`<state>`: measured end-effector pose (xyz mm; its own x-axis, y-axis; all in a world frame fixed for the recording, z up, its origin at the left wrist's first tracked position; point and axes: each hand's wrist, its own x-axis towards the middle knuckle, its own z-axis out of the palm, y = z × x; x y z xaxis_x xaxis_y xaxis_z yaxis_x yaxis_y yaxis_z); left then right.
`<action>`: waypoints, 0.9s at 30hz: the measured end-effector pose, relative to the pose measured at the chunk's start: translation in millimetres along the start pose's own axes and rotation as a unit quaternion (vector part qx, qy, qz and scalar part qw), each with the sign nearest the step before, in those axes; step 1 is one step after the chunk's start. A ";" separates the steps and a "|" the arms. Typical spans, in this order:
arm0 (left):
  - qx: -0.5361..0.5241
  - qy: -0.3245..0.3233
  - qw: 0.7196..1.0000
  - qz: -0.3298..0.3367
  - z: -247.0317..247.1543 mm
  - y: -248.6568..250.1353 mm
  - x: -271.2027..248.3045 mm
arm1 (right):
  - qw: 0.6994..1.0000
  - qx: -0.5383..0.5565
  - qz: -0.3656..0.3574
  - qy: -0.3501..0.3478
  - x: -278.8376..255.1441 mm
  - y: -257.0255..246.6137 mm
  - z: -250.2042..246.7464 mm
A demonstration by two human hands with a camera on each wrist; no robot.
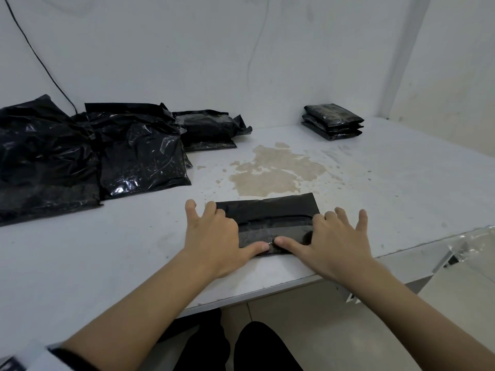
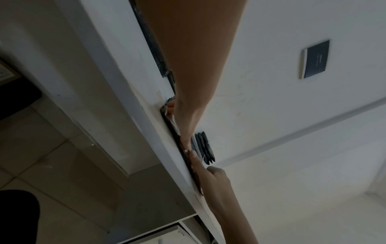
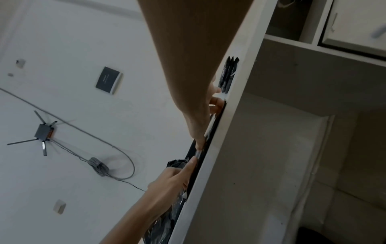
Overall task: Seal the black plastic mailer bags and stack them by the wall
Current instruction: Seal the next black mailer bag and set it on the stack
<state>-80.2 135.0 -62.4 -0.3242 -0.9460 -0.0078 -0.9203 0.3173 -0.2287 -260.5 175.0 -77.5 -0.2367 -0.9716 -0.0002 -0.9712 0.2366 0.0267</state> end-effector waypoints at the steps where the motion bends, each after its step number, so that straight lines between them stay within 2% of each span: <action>1: -0.008 0.000 1.000 0.001 1.7 -2.4 -0.2 | 1.000 0.011 0.000 0.004 0.3 3.8 2.1; 4: -0.019 0.003 1.000 0.012 6.0 -9.1 -1.7 | 0.999 0.035 0.002 0.011 -1.2 15.0 5.6; 8: -0.036 -0.024 0.999 0.012 7.7 -15.3 -7.0 | 0.999 0.037 0.010 0.025 -2.5 15.0 6.7; 14: -0.007 -0.066 0.995 -0.078 -2.6 14.6 -3.9 | 0.998 0.002 0.057 0.008 0.9 -9.8 6.9; 16: 0.021 -0.072 0.993 -0.092 -3.2 24.7 -0.7 | 0.998 0.020 0.064 0.012 0.9 -11.6 9.5; 24: -0.022 -0.091 0.991 -0.093 4.4 7.8 6.0 | 0.997 0.023 0.069 0.006 -2.7 -6.9 9.5; 27: -0.021 -0.088 0.993 -0.079 7.1 7.1 1.9 | 0.996 0.021 0.085 -0.016 -2.7 -12.5 5.7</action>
<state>-85.7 135.0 -71.0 -0.1350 -0.9800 -0.1459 -0.9661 0.1629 -0.2001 -247.8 174.7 -83.5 -0.3978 -0.9170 -0.0301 -0.9172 0.3983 -0.0122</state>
